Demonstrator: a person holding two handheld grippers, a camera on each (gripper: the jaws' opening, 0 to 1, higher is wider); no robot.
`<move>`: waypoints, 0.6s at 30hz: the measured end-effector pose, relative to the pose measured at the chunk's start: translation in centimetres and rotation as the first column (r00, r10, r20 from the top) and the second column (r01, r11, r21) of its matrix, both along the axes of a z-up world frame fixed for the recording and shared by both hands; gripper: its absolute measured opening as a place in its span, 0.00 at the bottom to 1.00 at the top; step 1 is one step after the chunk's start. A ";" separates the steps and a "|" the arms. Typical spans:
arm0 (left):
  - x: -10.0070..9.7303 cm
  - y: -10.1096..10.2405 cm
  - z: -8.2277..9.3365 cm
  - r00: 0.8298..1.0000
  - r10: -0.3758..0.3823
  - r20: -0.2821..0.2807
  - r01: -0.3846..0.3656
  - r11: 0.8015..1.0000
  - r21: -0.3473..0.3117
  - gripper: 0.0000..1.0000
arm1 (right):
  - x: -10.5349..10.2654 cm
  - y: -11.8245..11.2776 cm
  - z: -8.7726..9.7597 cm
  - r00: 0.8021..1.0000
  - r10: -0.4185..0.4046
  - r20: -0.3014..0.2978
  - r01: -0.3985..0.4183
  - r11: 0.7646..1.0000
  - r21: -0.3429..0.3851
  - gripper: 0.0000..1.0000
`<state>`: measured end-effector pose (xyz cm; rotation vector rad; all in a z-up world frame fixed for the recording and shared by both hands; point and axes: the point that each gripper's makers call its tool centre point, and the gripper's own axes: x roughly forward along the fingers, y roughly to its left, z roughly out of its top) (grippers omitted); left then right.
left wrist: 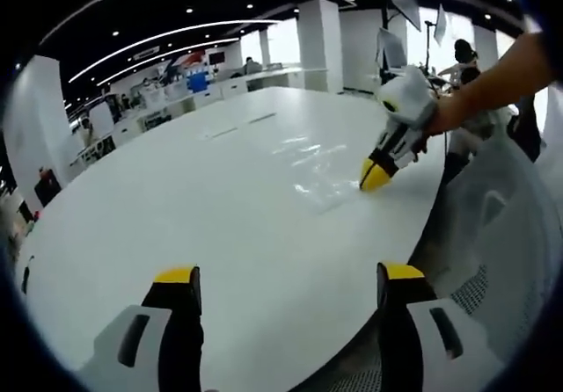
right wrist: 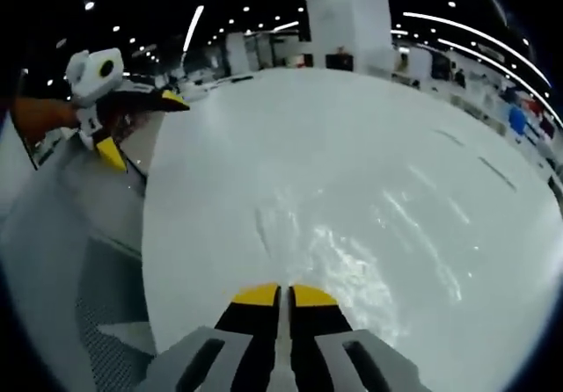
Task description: Open the resealable bag by pulling the two sides of the seal apart until the entire bag opening is separated and visibly accessible.
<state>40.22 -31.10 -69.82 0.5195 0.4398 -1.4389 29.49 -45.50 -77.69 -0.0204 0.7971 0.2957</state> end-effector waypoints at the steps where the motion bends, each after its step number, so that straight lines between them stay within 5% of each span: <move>1: 0.0 -0.2 0.1 1.000 -0.005 0.001 0.005 1.000 0.000 0.81 | 0.1 0.3 0.1 1.000 -0.001 0.000 0.001 1.000 0.000 0.10; 6: 0.0 -0.5 0.3 1.000 -0.019 0.006 0.020 1.000 -0.007 0.81 | -0.3 0.1 -0.2 0.998 0.057 -0.023 -0.059 0.990 -0.124 0.15; 13: -0.3 -0.5 0.2 1.000 -0.022 -0.001 0.022 1.000 -0.015 0.80 | -1.2 -0.6 -0.1 0.998 0.042 -0.052 -0.048 0.992 -0.121 0.14; 18: -0.4 -0.6 0.1 1.000 -0.025 -0.007 0.025 1.000 -0.016 0.80 | -1.0 -1.9 2.1 1.000 0.022 -0.013 -0.023 0.993 -0.112 0.15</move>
